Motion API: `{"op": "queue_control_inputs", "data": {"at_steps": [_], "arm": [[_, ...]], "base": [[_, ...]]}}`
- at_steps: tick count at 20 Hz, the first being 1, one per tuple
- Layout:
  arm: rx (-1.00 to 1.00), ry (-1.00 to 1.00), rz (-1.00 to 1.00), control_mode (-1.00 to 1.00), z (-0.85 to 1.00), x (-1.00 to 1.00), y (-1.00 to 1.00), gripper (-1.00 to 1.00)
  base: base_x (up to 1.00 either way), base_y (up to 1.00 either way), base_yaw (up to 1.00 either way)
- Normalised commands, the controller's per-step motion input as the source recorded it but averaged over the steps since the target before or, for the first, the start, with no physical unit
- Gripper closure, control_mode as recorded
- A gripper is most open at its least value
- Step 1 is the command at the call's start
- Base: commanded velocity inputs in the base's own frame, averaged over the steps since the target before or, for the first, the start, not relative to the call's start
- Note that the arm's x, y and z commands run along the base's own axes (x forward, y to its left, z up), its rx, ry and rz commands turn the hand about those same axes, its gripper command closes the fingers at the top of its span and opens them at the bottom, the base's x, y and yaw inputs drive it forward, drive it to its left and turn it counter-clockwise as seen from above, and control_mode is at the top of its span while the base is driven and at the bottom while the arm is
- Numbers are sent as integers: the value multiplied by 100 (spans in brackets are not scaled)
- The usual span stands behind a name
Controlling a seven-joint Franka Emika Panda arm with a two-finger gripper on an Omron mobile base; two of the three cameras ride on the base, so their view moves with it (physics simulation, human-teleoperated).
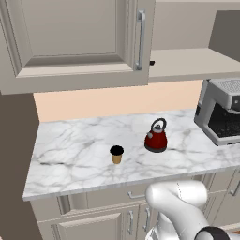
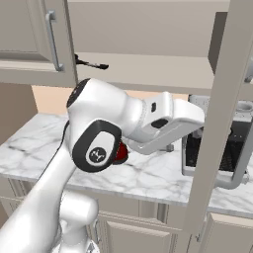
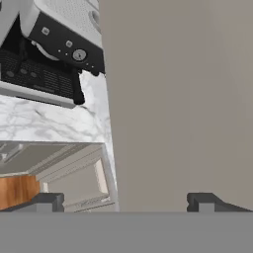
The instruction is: Pick the pan from the cabinet and place it on the stove. Then turn on the stove burner for the pan.
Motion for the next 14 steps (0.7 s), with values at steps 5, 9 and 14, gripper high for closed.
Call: {"op": "queue_control_inputs", "data": {"at_steps": [5, 9, 14], "arm": [[1, -17, 0, -100, -1, -5, 90, -100], [0, -28, 8, -100, 0, -10, 100, -100], [2, -36, 15, -100, 0, -12, 98, -100]], "base": [[0, 0, 0], [0, 0, 0], [0, 0, 0]]}}
